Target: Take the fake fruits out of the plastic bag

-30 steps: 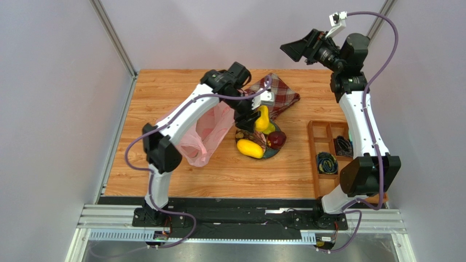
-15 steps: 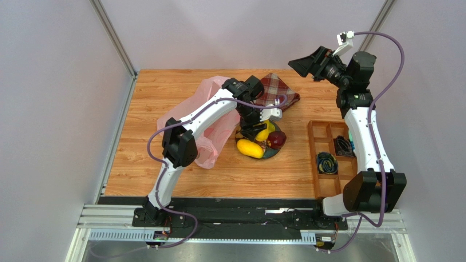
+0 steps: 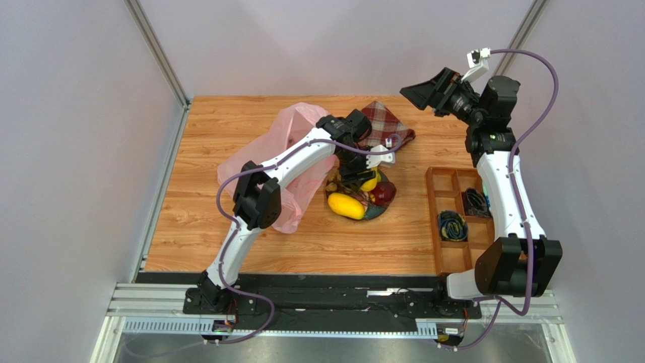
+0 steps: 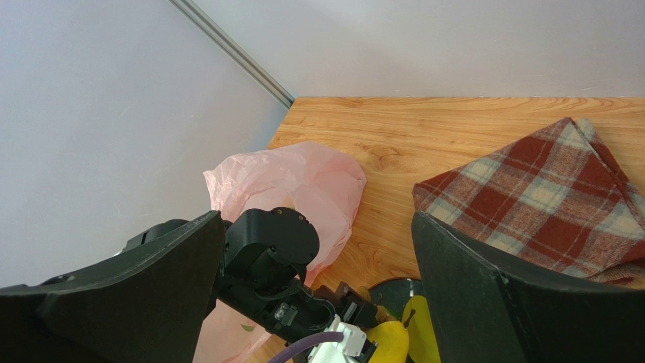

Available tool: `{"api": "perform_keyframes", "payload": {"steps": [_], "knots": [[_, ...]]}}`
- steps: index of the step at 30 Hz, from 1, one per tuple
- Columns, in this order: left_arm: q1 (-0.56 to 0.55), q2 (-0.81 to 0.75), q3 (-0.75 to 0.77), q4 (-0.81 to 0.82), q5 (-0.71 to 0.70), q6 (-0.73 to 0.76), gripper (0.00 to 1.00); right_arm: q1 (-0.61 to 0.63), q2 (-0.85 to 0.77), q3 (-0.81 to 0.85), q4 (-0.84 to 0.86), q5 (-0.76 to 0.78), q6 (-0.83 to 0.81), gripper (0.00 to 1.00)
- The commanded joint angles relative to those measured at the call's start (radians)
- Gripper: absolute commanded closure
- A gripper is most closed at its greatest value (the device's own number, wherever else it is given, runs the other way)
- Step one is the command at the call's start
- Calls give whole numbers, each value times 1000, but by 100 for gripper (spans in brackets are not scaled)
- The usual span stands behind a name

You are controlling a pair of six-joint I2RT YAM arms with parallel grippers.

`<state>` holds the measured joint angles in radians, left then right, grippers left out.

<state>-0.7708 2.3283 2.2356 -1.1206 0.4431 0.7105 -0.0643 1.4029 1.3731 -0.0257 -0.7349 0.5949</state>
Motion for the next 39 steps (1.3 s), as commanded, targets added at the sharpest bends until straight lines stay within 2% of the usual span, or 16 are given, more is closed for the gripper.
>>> {"api": "perform_keyframes", "payload": {"steps": [1, 5, 10, 13, 14, 16, 18, 19, 20, 31, 36, 39], "knots": [[-2, -4, 10, 12, 13, -22, 51, -8, -15, 7, 56, -6, 22, 2], [1, -9, 4, 2, 9, -39, 40, -9, -12, 7, 64, -6, 26, 2], [2, -18, 7, -25, 28, -33, 37, -9, -4, 6, 70, -8, 37, 2], [2, -21, 28, -86, 71, -10, 55, -9, -7, 3, 75, -9, 39, 2], [2, -24, 39, -96, 77, -16, 55, -9, -8, 1, 73, -9, 40, 2], [2, -26, 39, -111, 78, -34, 49, -9, -12, -3, 76, -8, 40, 2], [2, -27, 29, -110, 68, -40, 37, -9, -18, -12, 82, -6, 42, 2], [2, -27, 25, -94, 59, -45, 15, -9, -19, -16, 84, -6, 43, 2], [2, -29, 18, -85, 48, -48, 4, -9, -21, -20, 87, -6, 45, 2], [2, -82, 99, -80, 52, -114, 1, -11, -42, -42, 87, -6, 46, 2], [2, -196, 113, -139, 45, -128, 1, -11, -38, -39, 90, -8, 46, 2], [4, -299, 53, -157, 20, -141, 1, -11, -28, -34, 90, -11, 43, 2]]}}
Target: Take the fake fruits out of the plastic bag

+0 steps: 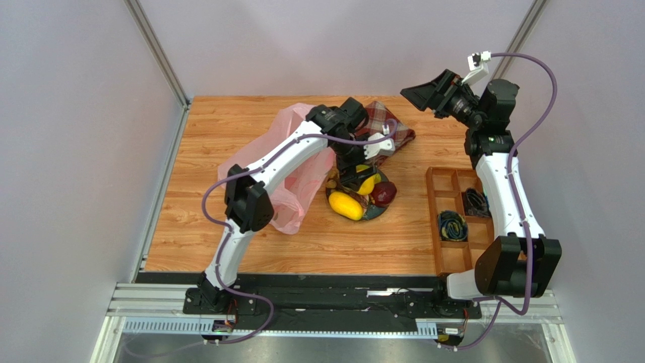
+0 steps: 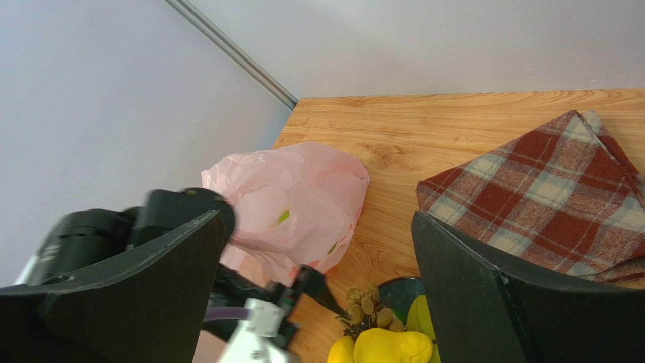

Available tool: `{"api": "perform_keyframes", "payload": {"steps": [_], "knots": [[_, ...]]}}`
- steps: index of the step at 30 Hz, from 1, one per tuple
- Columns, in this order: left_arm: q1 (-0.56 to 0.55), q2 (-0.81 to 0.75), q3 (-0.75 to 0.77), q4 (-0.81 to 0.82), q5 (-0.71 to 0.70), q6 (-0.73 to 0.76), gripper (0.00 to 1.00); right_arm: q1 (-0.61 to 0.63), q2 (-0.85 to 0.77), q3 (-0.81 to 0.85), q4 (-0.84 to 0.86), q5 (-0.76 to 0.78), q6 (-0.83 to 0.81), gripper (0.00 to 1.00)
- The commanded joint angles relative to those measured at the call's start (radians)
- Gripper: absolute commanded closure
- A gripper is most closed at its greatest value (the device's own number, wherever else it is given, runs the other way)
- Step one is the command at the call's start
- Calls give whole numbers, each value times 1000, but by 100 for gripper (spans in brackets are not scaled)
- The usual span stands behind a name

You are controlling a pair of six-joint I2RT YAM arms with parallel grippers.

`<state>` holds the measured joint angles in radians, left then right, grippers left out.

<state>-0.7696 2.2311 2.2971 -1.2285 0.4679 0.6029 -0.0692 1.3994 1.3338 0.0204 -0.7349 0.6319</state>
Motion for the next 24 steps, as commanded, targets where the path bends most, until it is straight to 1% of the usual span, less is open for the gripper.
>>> {"api": "perform_keyframes", "payload": {"steps": [1, 2, 3, 4, 6, 7, 8, 9, 10, 11, 12, 13, 15, 16, 17, 19, 20, 21, 22, 23, 24], "knots": [[9, -232, -36, -48, -6, -41, 1, -6, -20, 7, 46, -12, 6, 2], [13, -296, -95, -45, -6, -52, 1, -4, -17, 8, 47, -17, 8, 2], [16, -327, -125, -39, -5, -83, 1, -3, -5, 8, 47, -18, 14, 2], [29, -358, -186, -32, -5, -100, 2, -1, 1, 11, 56, -26, 18, 2], [49, -439, -249, -26, -26, -141, 4, 28, 15, 30, 69, -79, -21, 2], [56, -480, -308, -31, -38, -146, 8, 46, 12, 44, 32, -102, -62, 2], [65, -502, -338, -35, -51, -146, 9, 64, 10, 77, -3, -115, -198, 1], [85, -524, -369, -43, -55, -143, 11, 134, 4, 93, -57, -119, -268, 1], [93, -562, -433, -42, -60, -135, 12, 163, 1, 102, -136, -110, -343, 1], [102, -577, -464, -40, -89, -124, 13, 189, -2, 105, -158, -101, -421, 0], [124, -590, -488, -36, -98, -120, 14, 231, -4, 102, -168, -98, -445, 0], [136, -612, -537, -29, -103, -117, 14, 249, -2, 100, -177, -100, -457, 0], [177, -625, -593, -2, -153, -118, 13, 297, 7, 99, -181, -104, -468, 0], [191, -619, -631, -6, -181, -109, 15, 311, 18, 99, -185, -119, -466, 1], [210, -614, -643, -14, -217, -92, 18, 327, 19, 99, -183, -130, -466, 2], [292, -634, -653, -31, -216, -103, 22, 374, 26, 96, -201, -142, -488, 3], [326, -649, -637, -38, -160, -123, 22, 394, 24, 96, -217, -141, -507, 4], [382, -671, -621, -49, -129, -132, 23, 434, 21, 94, -232, -141, -533, 5], [401, -721, -576, -55, -99, -138, 21, 456, 18, 94, -264, -121, -590, 6], [417, -750, -558, -58, -36, -141, 19, 476, 6, 93, -273, -110, -610, 6], [427, -783, -545, -46, -17, -146, 15, 508, 3, 90, -280, -103, -624, 7]]}}
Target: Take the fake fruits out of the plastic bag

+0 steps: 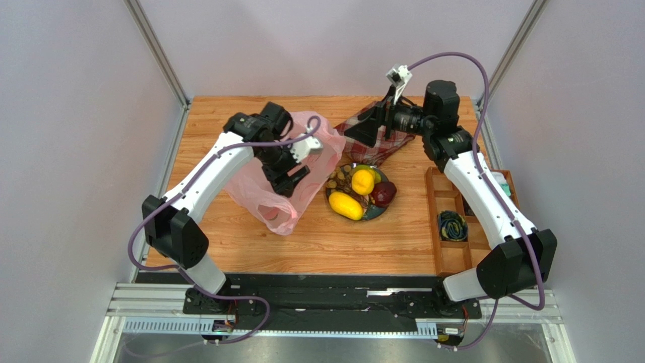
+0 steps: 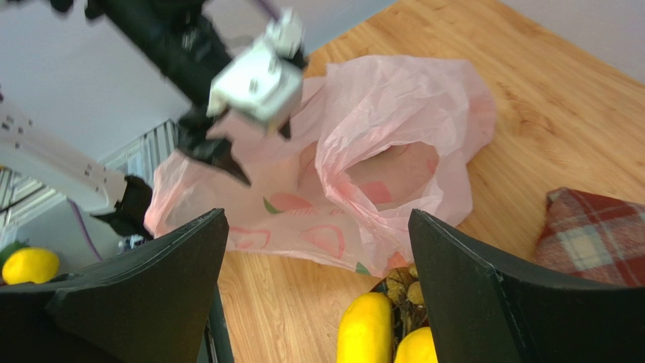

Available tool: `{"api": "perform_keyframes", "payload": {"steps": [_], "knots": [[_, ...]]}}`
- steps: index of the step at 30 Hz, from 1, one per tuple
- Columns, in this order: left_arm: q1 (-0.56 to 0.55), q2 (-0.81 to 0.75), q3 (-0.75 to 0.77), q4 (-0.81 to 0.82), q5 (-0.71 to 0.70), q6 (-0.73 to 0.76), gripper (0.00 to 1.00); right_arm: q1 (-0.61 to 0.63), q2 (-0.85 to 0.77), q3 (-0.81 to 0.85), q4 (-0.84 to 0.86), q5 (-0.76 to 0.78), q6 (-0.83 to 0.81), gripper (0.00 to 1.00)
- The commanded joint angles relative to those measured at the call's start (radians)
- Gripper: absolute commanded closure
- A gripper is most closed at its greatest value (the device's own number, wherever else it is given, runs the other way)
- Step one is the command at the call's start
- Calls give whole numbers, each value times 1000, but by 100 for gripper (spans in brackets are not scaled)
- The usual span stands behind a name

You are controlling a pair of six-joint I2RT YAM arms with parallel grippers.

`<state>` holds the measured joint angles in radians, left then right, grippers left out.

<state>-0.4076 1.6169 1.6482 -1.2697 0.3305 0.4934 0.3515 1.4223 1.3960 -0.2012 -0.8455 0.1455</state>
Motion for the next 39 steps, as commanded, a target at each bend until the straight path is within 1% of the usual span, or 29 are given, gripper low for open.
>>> {"api": "perform_keyframes", "payload": {"steps": [1, 2, 5, 7, 9, 11, 12, 13, 14, 15, 16, 17, 19, 20, 22, 23, 24, 25, 26, 27, 28, 29, 31, 32, 34, 35, 36, 38, 39], "knots": [[66, -230, 119, 9, 130, -47, 7, 102, -23, 28, -56, 13, -141, 7], [66, -259, 125, 19, 139, -77, 2, 118, -28, 32, -58, 17, -161, 8], [66, -357, 101, 64, 96, -151, 1, 162, -52, 37, -61, 43, -210, 9], [66, -405, 53, 34, 87, -164, 1, 185, -75, 40, -60, 49, -227, 10], [66, -433, 16, -34, 100, -185, 1, 204, -82, 41, -64, 46, -222, 11], [66, -488, -51, -66, 137, -205, 1, 219, -83, 34, -89, 40, -212, 14], [66, -505, -71, -86, 152, -208, 1, 230, -86, 3, -87, 43, -187, 15], [66, -529, -97, -105, 178, -205, 2, 234, -98, -17, -70, 65, -175, 17], [66, -537, -108, -124, 255, -182, 2, 242, -105, -37, -63, 78, -164, 18], [66, -543, -122, -152, 301, -176, 2, 262, -108, -73, -60, 92, -156, 19], [66, -560, -172, -149, 347, -190, 2, 271, -111, -89, -58, 115, -152, 21], [66, -568, -203, -107, 449, -240, 2, 282, -114, -109, -55, 123, -152, 21], [66, -587, -282, -42, 508, -294, 1, 288, -117, -158, -34, 138, -54, 21], [66, -583, -307, 17, 548, -341, 1, 288, -111, -163, -44, 143, -40, 21], [66, -553, -359, 64, 573, -386, 1, 290, -106, -146, -107, 131, -50, 21], [64, -545, -372, 104, 617, -419, 1, 287, -105, -131, -137, 129, -73, 21], [50, -543, -386, 128, 616, -447, 1, 288, -96, -106, -215, 125, -98, 21], [35, -545, -405, 144, 595, -467, 1, 288, -86, -86, -257, 120, -127, 21], [17, -549, -418, 182, 555, -486, 1, 288, -79, -39, -295, 123, -192, 21], [-20, -558, -438, 209, 535, -489, 1, 288, -63, -25, -350, 125, -214, 21], [-43, -578, -483, 245, 494, -547, 1, 287, -59, -17, -362, 126, -236, 21], [-59, -586, -510, 318, 414, -574, 1, 288, -57, -11, -366, 129, -260, 21], [-76, -589, -572, 383, 328, -654, 1, 287, -37, -3, -365, 146, -258, 21], [-80, -588, -587, 435, 227, -668, 1, 288, -27, 3, -362, 155, -248, 21], [-108, -586, -608, 475, 135, -667, 1, 288, 7, 27, -342, 167, -169, 20], [-123, -588, -620, 528, 64, -650, 1, 288, 19, 31, -331, 152, -152, 21], [-160, -589, -636, 562, 21, -633, 1, 288, 30, 32, -301, 142, -91, 21], [-191, -592, -685, 656, -101, -612, 1, 288, 62, 35, -267, 152, -29, 23], [-198, -585, -689, 671, -114, -612, 1, 288, 76, 41, -254, 154, 0, 23]]}}
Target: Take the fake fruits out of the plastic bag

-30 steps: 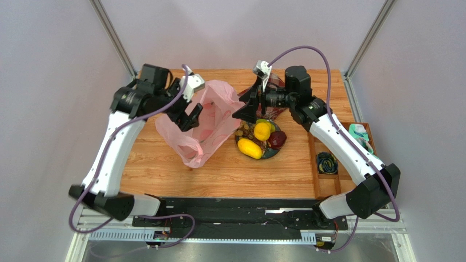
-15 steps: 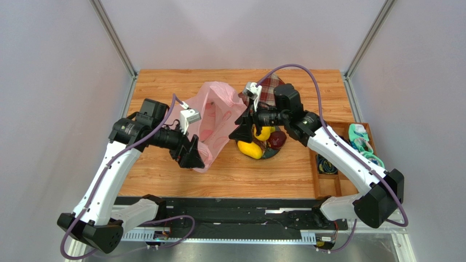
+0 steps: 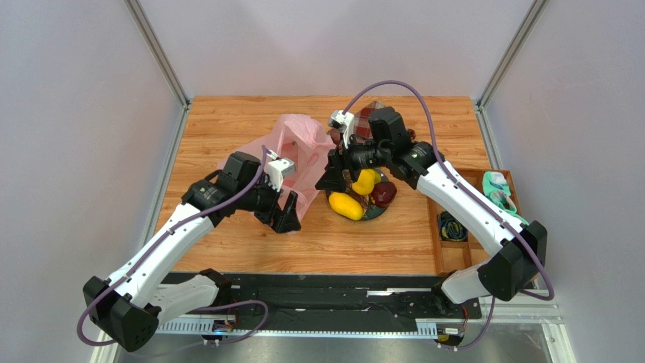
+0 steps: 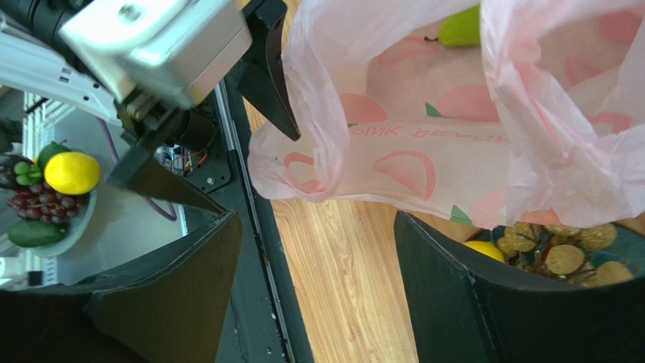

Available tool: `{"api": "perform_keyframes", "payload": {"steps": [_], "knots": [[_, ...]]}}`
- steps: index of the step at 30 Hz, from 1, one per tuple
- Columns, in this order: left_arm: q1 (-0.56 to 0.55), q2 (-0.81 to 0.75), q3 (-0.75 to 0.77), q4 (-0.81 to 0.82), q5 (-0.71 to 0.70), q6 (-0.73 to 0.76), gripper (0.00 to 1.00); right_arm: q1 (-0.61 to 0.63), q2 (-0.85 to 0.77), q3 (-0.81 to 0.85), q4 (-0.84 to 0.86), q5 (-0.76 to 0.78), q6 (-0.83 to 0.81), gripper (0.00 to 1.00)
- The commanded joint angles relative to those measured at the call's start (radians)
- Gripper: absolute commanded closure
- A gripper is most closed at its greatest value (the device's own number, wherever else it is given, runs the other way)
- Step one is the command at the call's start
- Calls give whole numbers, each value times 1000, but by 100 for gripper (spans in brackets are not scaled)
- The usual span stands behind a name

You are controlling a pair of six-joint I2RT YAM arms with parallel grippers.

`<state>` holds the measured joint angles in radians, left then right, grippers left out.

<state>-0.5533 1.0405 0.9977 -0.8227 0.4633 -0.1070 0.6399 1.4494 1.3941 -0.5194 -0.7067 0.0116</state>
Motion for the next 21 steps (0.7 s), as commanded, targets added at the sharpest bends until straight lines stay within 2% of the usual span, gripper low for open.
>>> {"api": "perform_keyframes", "payload": {"steps": [1, 4, 7, 9, 12, 17, 19, 20, 21], "knots": [[-54, 10, -31, 238, -245, -4, 1, 0, 58, 66, 64, 13, 134, 23], [-56, 13, -8, 272, -151, 10, 1, -6, 74, 92, 62, 52, 140, 23], [-105, 47, 1, 290, -189, 42, 5, -17, 81, 94, 82, 61, 140, 23], [-111, 91, -2, 319, -201, 55, 15, -25, 85, 94, 110, 67, 155, 24], [-111, 176, 7, 346, -230, 99, 23, -28, 69, 85, 125, 79, 172, 23], [-111, 219, 36, 300, -170, 142, 39, -39, 28, 72, 81, 56, 130, 23], [-112, 217, 39, 283, -164, 156, 52, -37, -4, 62, 78, 41, 110, 23], [-111, 216, 44, 257, -161, 171, 66, -39, -15, 59, 82, 36, 107, 23], [-111, 204, 64, 238, -164, 191, 97, -40, -26, 59, 97, 30, 108, 23]]}}
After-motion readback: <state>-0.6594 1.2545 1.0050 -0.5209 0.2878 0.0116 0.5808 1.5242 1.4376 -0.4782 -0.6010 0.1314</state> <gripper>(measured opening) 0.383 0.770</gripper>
